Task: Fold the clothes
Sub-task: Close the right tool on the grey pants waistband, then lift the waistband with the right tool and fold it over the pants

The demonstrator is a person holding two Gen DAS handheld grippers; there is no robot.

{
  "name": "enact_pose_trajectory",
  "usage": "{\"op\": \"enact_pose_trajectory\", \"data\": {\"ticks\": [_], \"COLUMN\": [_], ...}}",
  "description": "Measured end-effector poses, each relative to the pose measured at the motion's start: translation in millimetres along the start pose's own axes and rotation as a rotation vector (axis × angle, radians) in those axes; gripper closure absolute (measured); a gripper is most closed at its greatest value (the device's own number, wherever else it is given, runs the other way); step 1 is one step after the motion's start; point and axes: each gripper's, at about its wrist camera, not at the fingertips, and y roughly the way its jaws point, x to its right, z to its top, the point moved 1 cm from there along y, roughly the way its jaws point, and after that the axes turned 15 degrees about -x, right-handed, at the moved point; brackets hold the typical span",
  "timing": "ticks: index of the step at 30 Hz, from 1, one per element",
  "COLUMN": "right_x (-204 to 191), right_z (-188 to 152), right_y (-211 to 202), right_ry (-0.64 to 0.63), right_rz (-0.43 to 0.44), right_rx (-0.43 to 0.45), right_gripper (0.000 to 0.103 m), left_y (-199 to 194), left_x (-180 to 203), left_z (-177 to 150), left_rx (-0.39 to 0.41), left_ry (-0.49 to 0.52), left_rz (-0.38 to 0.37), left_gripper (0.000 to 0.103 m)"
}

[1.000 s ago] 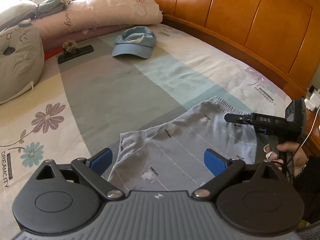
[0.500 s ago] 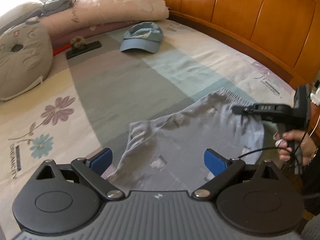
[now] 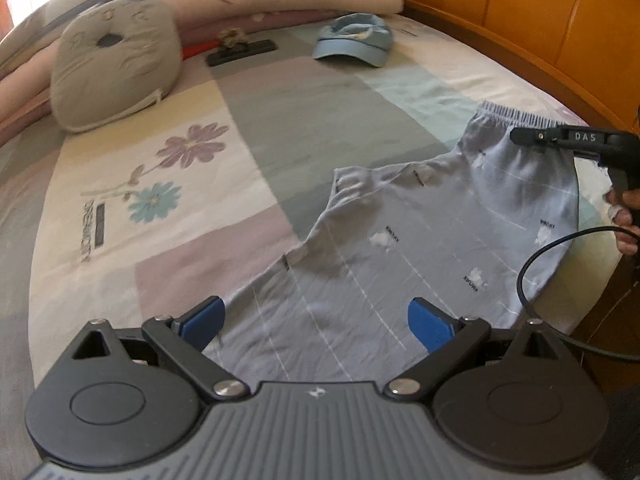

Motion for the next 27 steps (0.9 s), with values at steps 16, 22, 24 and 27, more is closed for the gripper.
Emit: {"op": "enact_pose_trajectory", "data": {"ticks": [16,22,24,27], "right_x": [-93,-139,-156,-184], "right_z": [-3,-15,-20,-27], "right_y": [-5,1,4,10], "right_ry": [-0.238,-0.258,-0.275,-0.305], "right_rz": [-0.057,-0.099,-0.11,-0.119], "right_rx": [-0.019,-0.008,-0.01,-0.018], "right_gripper": [0.079,0.079,0.079,0.079], "left_y": [-20,-28,-32,-34], "left_x": [-41,-78,-91,-112], "left_z": [-50,-73,-82,-96], "left_rx": [0.041,0.065,0.076,0.085], "left_ry": [-0.063,-0.06,-0.06,-0.063], "left_rz": [-0.012,-0.03,-0.032,-0.038], "left_gripper": [0.005,0.005,0.005,0.005]}}
